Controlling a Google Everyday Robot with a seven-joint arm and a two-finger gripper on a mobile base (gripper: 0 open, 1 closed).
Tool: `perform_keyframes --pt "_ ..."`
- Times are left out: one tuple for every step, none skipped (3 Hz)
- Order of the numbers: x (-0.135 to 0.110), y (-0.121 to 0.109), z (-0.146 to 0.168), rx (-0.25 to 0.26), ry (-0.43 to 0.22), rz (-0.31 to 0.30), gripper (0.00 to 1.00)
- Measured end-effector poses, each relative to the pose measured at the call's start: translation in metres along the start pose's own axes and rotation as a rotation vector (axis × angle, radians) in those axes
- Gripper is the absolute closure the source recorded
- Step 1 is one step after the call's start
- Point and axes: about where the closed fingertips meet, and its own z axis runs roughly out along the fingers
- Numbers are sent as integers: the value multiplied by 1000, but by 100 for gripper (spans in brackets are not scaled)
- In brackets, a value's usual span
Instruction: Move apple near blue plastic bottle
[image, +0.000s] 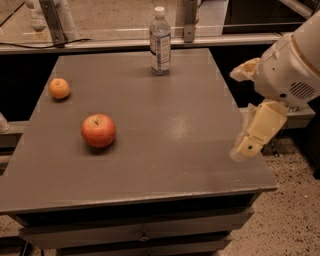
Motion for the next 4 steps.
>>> perform_keyframes --pt "-49 24 20 -53 -155 -27 0" --pt "-48 24 20 -52 -153 -27 0" --pt "-53 24 31 -48 -207 -15 0" --pt "-68 26 57 -53 -299 2 0"
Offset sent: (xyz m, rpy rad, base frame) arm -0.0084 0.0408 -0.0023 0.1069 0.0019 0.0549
